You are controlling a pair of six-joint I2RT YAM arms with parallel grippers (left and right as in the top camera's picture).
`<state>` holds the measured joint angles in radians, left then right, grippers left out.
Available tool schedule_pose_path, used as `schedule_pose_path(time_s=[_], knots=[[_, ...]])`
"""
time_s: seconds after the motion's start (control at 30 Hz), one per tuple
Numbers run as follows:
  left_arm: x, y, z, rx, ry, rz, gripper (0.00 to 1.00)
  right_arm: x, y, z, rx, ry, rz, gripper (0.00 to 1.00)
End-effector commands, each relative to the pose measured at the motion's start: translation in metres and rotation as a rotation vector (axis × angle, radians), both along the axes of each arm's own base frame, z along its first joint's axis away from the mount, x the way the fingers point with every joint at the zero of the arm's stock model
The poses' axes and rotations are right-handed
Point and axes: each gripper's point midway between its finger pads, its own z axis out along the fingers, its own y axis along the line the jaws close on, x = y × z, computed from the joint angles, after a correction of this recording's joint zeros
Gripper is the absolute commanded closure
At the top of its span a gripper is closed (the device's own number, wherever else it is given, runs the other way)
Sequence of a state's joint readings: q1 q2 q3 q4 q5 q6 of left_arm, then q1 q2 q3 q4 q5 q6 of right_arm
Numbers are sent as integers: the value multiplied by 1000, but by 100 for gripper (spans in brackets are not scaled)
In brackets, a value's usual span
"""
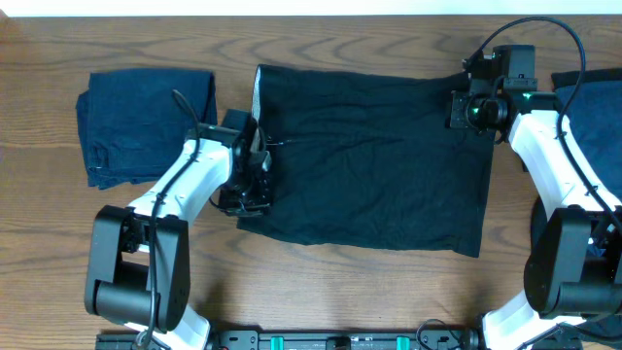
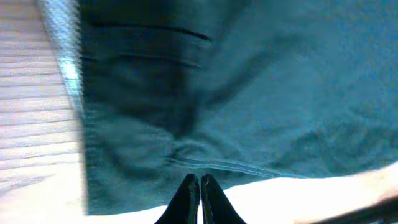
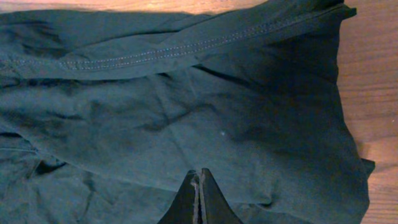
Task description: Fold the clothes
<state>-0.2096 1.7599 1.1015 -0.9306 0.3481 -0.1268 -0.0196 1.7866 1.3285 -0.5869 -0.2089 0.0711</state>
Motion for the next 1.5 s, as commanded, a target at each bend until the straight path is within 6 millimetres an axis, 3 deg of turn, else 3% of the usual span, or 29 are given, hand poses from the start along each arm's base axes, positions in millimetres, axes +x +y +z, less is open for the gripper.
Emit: schedule_pose_path(time_s=[0.0, 0.4, 0.53, 0.8, 1.1, 1.47], knots=[[6, 22, -3, 53, -9, 48, 94, 3, 2, 6, -13, -20, 23, 99], [1, 26, -3, 56, 13, 56, 94, 2, 3, 4, -22, -16, 37, 99], [1, 20, -3, 46, 9, 40, 94, 7, 2, -5, -26, -12, 45, 99], [16, 0, -4, 28, -75, -10, 94, 46, -7, -47, -33, -45, 17, 99], [31, -7, -4, 12, -145, -21, 94, 97, -16, -90, -56, -30, -5, 99], [34, -8, -4, 10, -159, -21, 94, 127, -34, -135, -136, -81, -67, 99]])
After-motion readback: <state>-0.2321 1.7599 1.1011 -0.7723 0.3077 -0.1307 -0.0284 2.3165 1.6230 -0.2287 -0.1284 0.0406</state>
